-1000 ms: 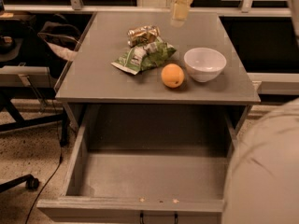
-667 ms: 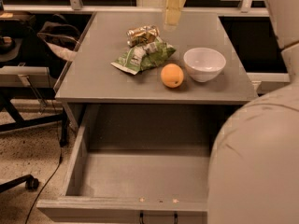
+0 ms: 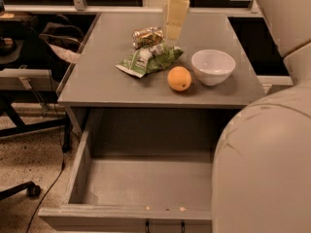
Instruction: Place green jalapeno chip bag into top drawer
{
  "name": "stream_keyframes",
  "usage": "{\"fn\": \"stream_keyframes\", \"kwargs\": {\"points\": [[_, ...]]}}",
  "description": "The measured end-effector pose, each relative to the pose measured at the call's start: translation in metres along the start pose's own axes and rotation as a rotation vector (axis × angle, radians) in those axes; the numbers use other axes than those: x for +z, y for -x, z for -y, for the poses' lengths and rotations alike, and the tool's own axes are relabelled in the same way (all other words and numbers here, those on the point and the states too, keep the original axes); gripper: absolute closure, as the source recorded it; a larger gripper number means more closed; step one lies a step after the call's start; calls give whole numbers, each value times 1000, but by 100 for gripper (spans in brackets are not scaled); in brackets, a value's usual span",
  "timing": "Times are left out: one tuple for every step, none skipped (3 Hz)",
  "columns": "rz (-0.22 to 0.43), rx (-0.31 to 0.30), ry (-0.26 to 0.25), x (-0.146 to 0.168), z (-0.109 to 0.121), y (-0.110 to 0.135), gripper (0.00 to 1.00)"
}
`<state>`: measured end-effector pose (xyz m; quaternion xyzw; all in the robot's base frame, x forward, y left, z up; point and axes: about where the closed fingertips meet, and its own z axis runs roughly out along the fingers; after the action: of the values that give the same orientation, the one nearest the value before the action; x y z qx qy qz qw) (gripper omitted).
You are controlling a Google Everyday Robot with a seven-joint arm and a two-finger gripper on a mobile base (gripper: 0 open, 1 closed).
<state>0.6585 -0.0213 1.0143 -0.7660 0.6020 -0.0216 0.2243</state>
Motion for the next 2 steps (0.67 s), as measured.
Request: {"fn": "stream_keyframes", "kwargs": {"points": [[7, -1, -20, 3, 6, 3, 0], [36, 26, -38, 9, 10, 2, 0]]}}
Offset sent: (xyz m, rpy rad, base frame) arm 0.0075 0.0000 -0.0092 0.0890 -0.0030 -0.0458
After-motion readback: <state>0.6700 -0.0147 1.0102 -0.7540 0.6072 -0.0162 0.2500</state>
